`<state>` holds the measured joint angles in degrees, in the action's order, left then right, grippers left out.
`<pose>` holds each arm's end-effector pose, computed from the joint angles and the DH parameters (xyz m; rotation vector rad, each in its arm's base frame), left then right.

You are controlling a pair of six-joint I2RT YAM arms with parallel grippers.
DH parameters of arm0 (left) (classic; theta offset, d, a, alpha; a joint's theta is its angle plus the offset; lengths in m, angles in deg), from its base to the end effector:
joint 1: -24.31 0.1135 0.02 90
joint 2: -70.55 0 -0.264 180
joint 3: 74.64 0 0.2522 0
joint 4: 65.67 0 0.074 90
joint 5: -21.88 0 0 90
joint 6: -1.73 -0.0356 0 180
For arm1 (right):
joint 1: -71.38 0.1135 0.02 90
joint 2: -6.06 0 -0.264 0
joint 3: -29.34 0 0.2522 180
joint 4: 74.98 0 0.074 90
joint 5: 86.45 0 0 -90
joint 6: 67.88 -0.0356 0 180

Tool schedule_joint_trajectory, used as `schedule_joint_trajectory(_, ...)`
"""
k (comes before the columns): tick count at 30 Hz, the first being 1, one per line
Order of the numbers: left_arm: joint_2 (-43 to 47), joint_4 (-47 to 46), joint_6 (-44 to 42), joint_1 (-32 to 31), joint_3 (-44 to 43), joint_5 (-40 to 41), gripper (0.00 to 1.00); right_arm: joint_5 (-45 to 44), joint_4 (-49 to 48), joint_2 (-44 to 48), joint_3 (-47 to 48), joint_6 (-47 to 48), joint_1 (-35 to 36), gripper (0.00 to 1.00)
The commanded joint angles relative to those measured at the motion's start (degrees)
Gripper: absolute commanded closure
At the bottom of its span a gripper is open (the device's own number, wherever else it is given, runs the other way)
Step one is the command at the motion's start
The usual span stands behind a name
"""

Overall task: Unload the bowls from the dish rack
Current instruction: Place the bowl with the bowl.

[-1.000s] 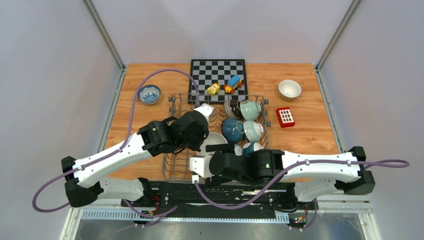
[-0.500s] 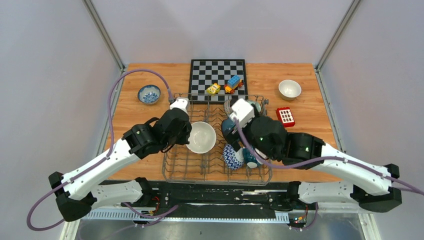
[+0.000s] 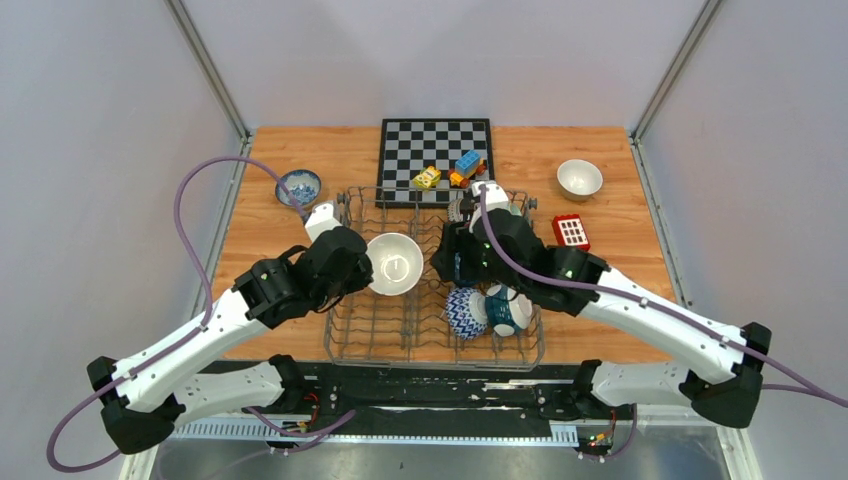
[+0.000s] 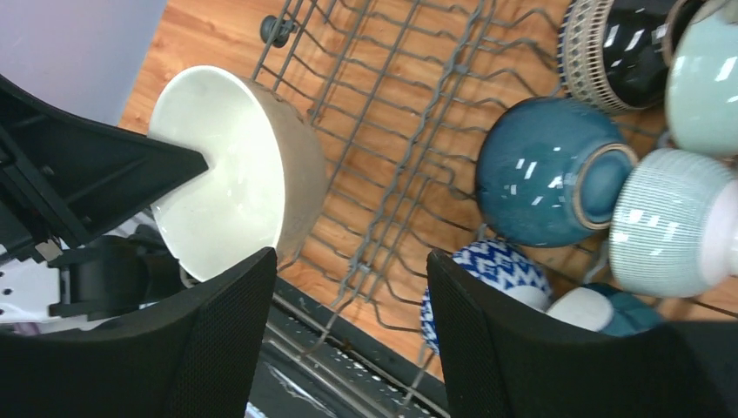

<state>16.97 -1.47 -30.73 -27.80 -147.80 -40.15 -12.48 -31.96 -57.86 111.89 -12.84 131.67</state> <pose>0.1212 -0.1286 0.3364 -0.3432 2.2533 -0.4495 0.1282 0.2049 0.3865 -0.2692 2.0505 0.7853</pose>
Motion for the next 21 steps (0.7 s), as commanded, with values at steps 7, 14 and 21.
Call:
schedule_joint_trajectory(7, 0.2, 4.4, 15.6, 0.4, -0.3, 3.5, 1.0, 5.7, -4.6, -8.8, 3.1, -6.7, -0.8, 0.42)
schedule_joint_trajectory(14, -1.7, 7.8, 14.9, 0.5, -1.7, 4.9, 1.0, 5.8, 0.1, -15.7, 9.5, -2.2, -0.7, 0.45)
schedule_joint_trajectory(21, -2.4, 9.5, 15.1, 0.4, -2.6, 6.4, 1.0, 6.1, 4.8, -21.3, 14.3, 1.1, -0.5, 0.58)
